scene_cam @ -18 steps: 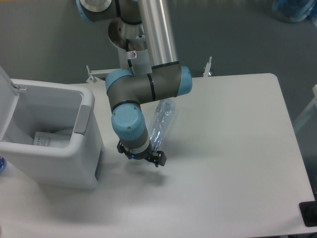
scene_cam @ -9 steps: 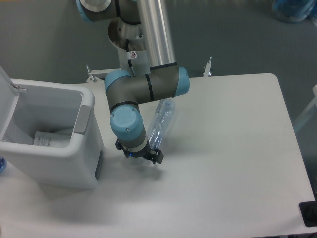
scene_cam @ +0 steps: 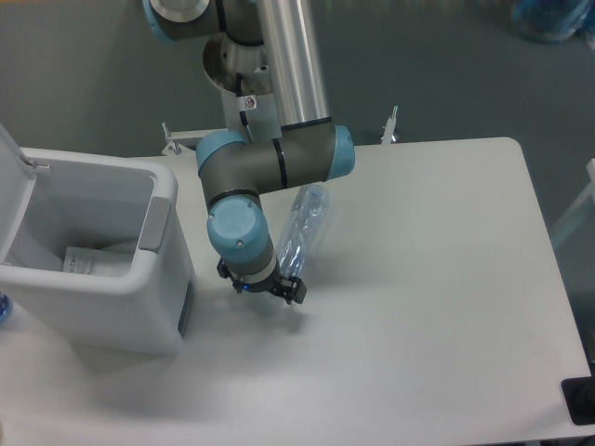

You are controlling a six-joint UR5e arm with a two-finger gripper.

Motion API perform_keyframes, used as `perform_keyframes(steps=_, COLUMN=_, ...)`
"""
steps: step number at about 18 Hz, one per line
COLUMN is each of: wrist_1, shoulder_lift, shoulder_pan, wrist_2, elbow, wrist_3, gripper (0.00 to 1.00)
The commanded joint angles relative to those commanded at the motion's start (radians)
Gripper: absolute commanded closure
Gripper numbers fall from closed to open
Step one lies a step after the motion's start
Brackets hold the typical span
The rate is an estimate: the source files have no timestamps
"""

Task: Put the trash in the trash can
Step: 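Lower the gripper around the bottle's middle and close on it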

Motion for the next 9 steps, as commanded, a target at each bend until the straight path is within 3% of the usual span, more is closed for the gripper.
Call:
perform_keyframes(steps=5, wrist_1=-0.002, shoulder_lift=0.002, shoulder_pan=0.000, wrist_2=0.000, elbow=-0.005, wrist_3=-0.003, gripper=0.39)
perform_keyframes(steps=9, wrist_1=-0.002, shoulder_lift=0.003, shoulder_pan=0.002, wrist_2=0.000, elbow=-0.006, wrist_3=-0.002, gripper=0.56)
